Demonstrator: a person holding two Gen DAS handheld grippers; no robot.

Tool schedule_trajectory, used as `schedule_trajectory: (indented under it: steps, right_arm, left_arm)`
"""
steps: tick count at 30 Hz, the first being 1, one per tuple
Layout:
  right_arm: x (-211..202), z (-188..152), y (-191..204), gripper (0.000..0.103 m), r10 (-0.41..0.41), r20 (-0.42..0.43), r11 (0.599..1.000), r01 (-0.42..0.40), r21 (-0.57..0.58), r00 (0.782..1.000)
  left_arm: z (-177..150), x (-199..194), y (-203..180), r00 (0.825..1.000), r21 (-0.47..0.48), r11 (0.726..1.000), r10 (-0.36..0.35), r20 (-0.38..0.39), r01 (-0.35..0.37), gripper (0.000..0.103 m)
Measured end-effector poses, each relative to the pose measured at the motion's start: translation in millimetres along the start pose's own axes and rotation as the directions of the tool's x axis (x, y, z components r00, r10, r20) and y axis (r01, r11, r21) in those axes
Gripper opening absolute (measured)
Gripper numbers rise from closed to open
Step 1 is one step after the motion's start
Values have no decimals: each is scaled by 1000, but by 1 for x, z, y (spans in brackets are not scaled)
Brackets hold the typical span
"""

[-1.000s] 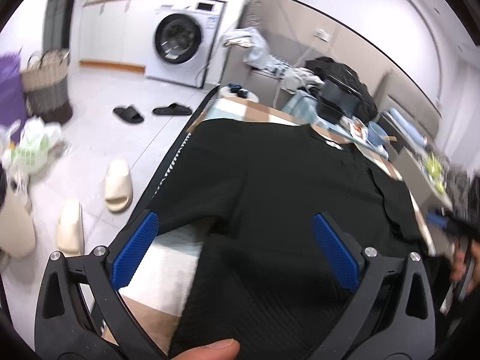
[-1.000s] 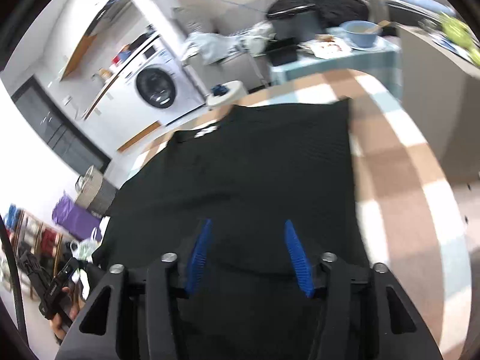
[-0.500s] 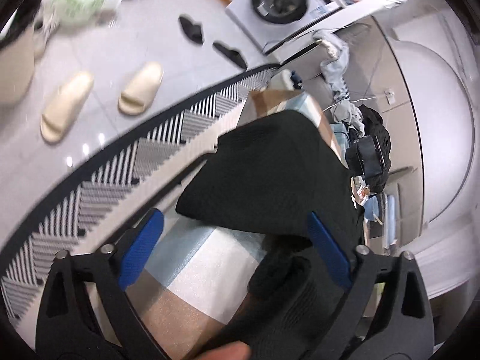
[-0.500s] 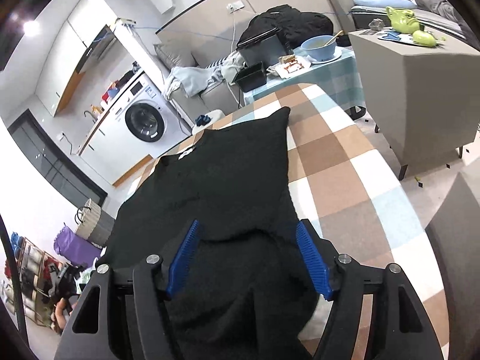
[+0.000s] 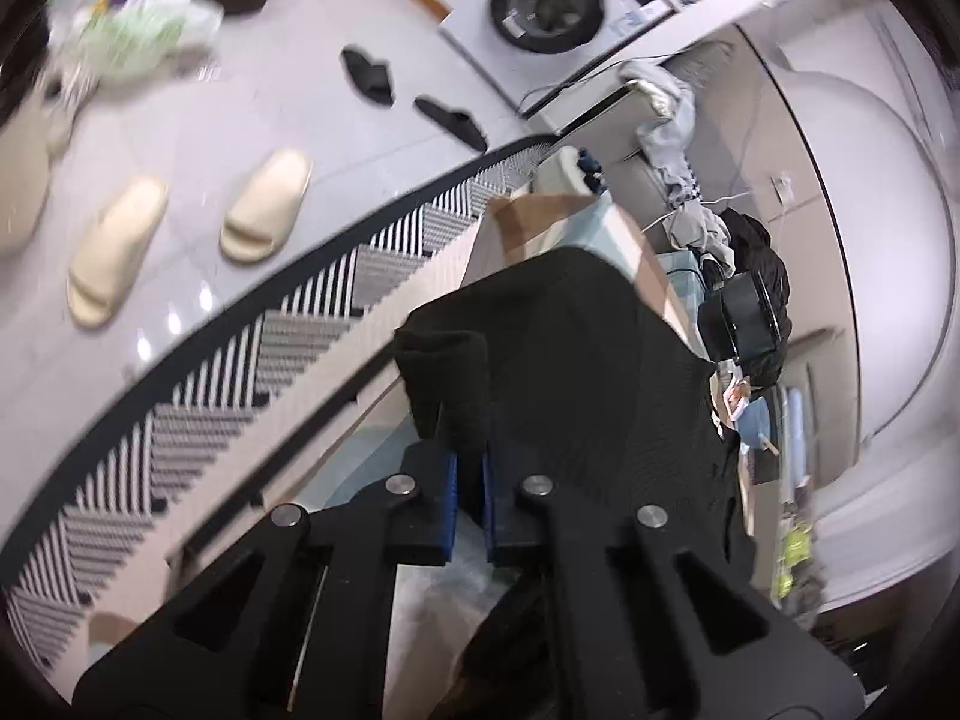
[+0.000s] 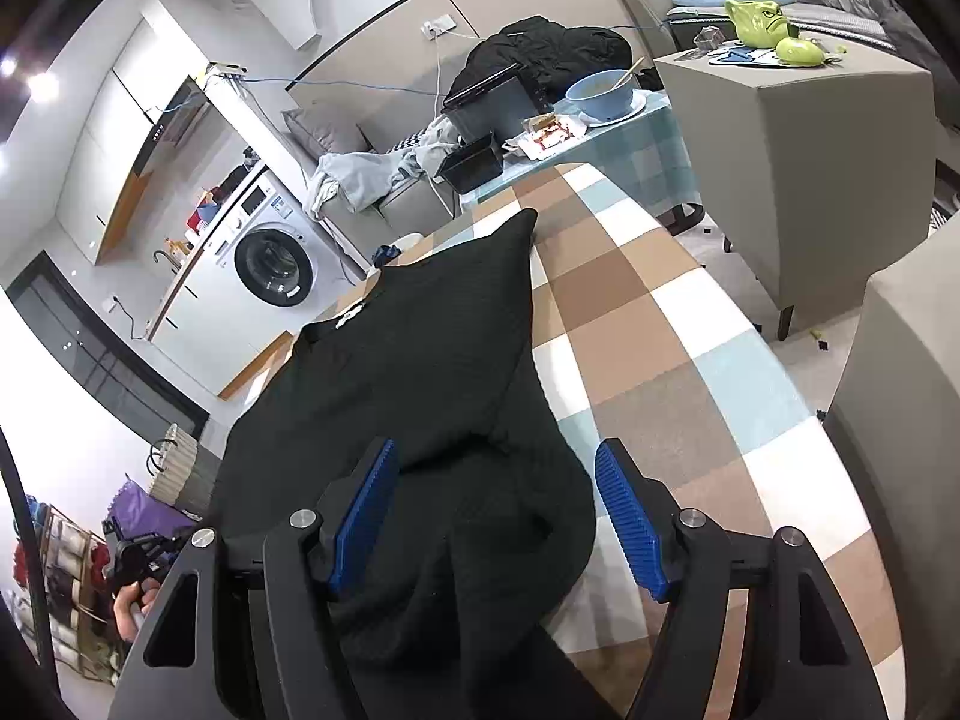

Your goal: Fold small clothes

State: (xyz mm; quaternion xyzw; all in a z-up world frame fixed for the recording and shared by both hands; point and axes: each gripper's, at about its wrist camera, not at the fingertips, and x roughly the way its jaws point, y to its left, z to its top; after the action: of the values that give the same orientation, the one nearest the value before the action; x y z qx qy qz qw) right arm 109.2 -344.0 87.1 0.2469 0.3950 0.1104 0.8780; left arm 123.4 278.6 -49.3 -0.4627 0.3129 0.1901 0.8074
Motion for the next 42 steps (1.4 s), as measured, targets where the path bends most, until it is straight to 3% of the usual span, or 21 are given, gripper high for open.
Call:
schedule_trajectory:
  steps: [5, 8, 11, 12, 13, 15, 16, 17, 20, 22, 29, 31, 34, 36, 38, 40, 42]
  right_arm:
    - [-1, -3, 8, 70, 0, 0, 1000, 0, -31, 1000]
    - [1, -3, 10, 70, 6, -3, 999, -6, -35, 1000]
    - [-1, -3, 10, 70, 3, 3, 999, -3, -38, 1000]
    - [-1, -3, 10, 70, 3, 5, 999, -2, -37, 1000]
    - [-1, -2, 9, 70, 2, 6, 999, -2, -33, 1000]
    - [0, -2, 7, 70, 4, 5, 1000, -4, -22, 1000]
    - [-1, -2, 7, 70, 4, 4, 1000, -4, -22, 1000]
    - [0, -2, 6, 70, 0, 4, 1000, 0, -24, 1000]
    - [1, -2, 4, 71, -5, 0, 1000, 5, -17, 1000]
    - [5, -3, 2, 72, -1, -15, 1000, 1, -9, 1000]
    - [11, -7, 10, 72, 6, -41, 1000, -7, -24, 999]
    - [8, -6, 11, 72, 8, -36, 1000, -9, -30, 999]
    - [2, -5, 10, 73, 5, -22, 1000, -5, -24, 1000]
    - [-1, -5, 6, 74, 3, -11, 1000, -3, -14, 1000]
    - [-2, -4, 3, 74, 4, -12, 1000, -4, -2, 1000]
    - [-2, -4, 0, 74, 4, -12, 1000, -4, 8, 1000]
    - [-2, -4, -2, 74, 0, -8, 1000, 0, 15, 1000]
  left_arm:
    - [0, -26, -80, 990, 241, 969, 14, 139, -47, 3]
    - [-16, -26, -149, 987, 420, 908, -61, 148, -6, 3]
    - [-48, -15, -213, 984, 588, 799, -175, 30, 124, 3]
    - [-62, -8, -232, 976, 627, 755, -214, -46, 195, 4]
    - [-74, -4, -245, 969, 642, 729, -226, -103, 239, 7]
    - [-92, 2, -257, 953, 647, 700, -235, -191, 302, 29]
    - [-99, 4, -260, 944, 642, 692, -241, -226, 330, 49]
    - [-104, 2, -257, 940, 634, 694, -246, -235, 341, 63]
    - [-108, -13, -247, 946, 625, 711, -254, -201, 323, 68]
    - [-106, -20, -222, 959, 606, 743, -235, -160, 283, 72]
    - [-64, -8, -158, 982, 521, 833, -156, -105, 188, 73]
    - [-45, 14, -149, 995, 492, 866, -52, -79, 85, 73]
    - [-18, 51, -139, 995, 408, 911, -17, -95, 54, 71]
    - [-6, 73, -132, 994, 381, 924, 21, -104, 20, 61]
    - [-4, 88, -129, 993, 357, 934, 37, -111, 6, 32]
    - [-4, 93, -131, 993, 358, 933, 13, -116, 30, 8]
    - [-6, 89, -142, 996, 394, 918, -13, -84, 45, 3]
